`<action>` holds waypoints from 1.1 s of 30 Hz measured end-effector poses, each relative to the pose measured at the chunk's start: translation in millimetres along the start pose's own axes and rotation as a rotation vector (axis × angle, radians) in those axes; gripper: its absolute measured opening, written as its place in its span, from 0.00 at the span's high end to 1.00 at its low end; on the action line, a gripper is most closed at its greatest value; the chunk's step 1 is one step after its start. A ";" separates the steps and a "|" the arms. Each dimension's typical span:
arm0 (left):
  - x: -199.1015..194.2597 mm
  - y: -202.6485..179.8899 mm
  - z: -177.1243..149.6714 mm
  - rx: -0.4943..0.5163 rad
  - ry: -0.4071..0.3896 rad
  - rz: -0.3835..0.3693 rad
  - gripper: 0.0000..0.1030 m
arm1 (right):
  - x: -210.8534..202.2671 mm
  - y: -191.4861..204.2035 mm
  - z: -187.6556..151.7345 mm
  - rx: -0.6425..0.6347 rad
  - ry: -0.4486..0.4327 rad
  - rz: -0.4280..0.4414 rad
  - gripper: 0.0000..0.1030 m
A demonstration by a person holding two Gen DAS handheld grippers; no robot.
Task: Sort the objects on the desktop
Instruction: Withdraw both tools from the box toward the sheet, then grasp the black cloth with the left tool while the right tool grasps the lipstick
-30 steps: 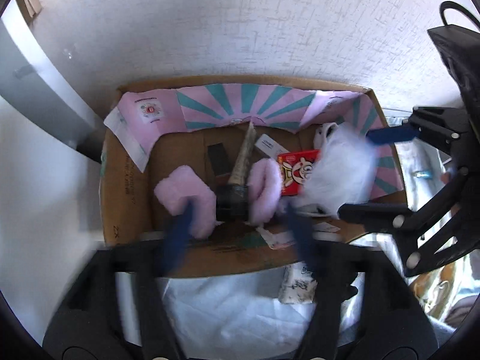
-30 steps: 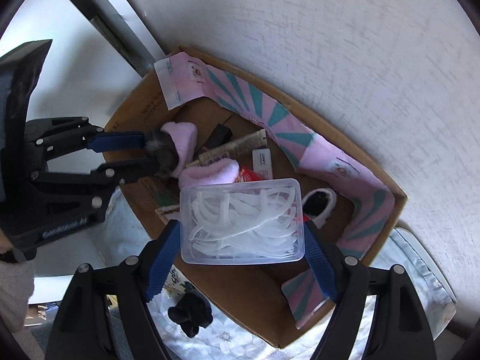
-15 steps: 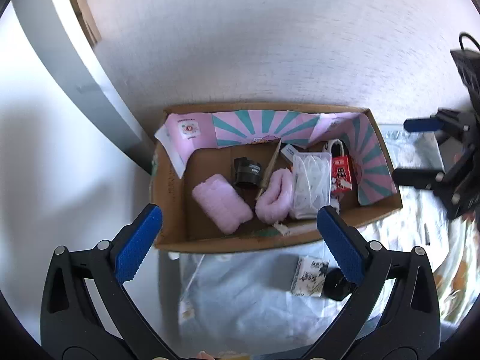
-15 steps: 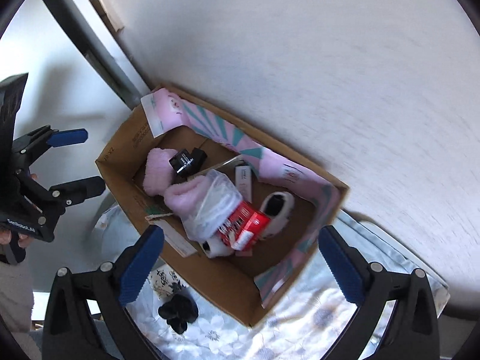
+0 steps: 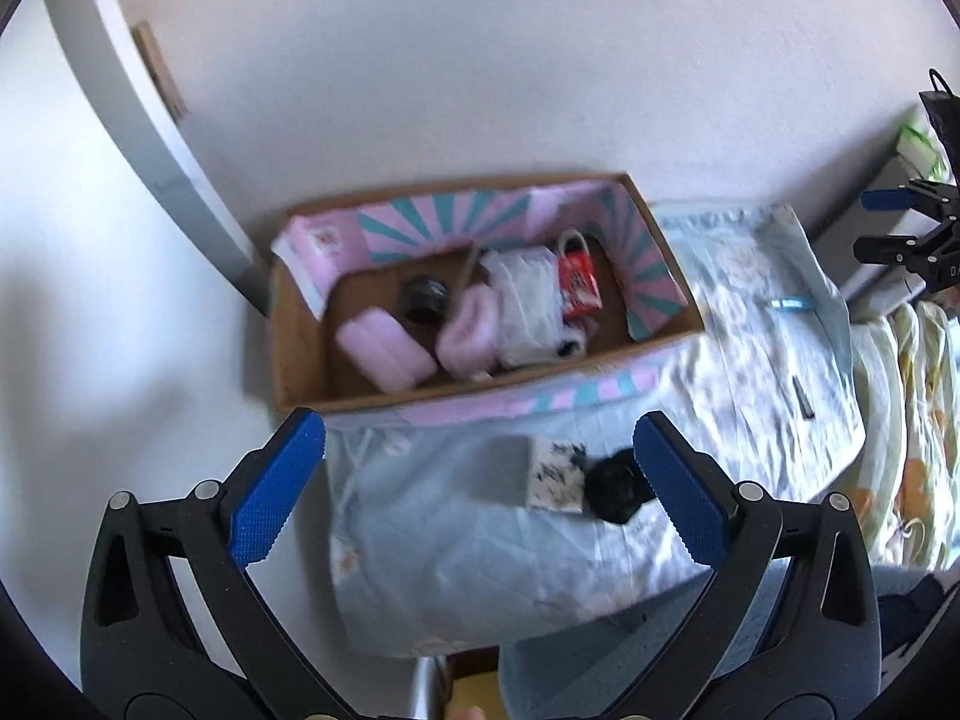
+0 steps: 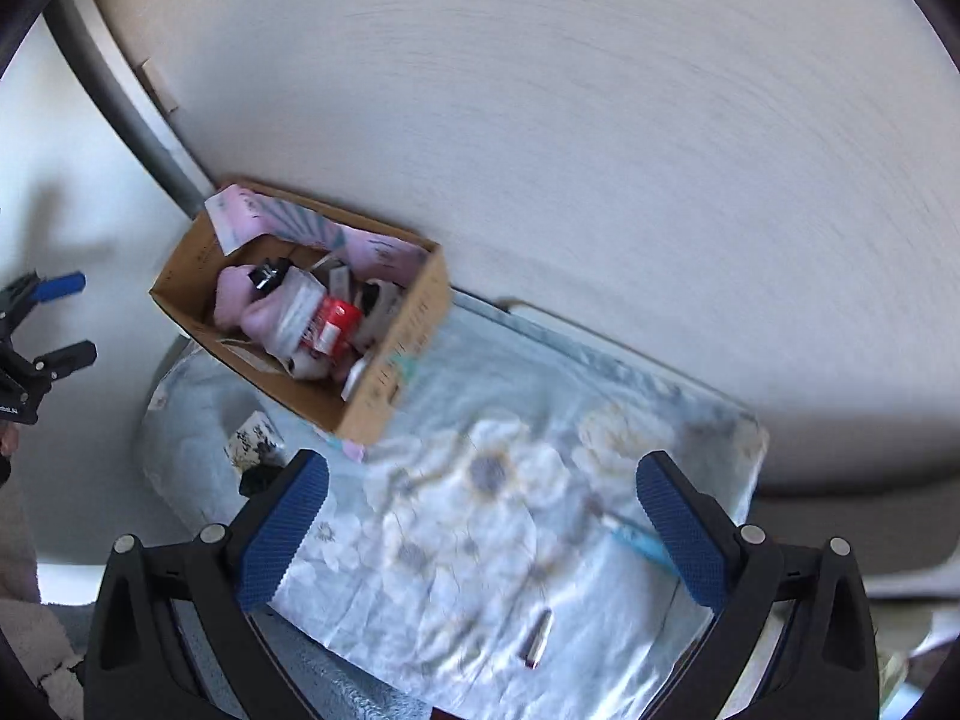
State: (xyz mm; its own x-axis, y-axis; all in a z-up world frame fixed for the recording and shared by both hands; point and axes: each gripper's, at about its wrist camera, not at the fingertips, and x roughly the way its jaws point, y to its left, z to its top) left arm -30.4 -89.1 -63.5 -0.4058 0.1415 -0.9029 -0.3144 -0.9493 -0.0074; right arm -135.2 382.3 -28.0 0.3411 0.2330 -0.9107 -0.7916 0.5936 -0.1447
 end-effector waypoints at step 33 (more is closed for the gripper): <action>153.7 -149.9 -107.5 0.158 0.082 0.006 0.04 | 117.1 -41.8 -188.1 0.439 0.223 -0.064 0.31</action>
State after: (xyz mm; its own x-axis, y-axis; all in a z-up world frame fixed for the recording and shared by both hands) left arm 46.7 44.7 -247.4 -0.3387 0.1067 -0.9348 -0.4462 -0.8929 0.0598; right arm -157.5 239.9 -201.3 0.2273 0.0440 -0.9728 -0.4684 0.8808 -0.0697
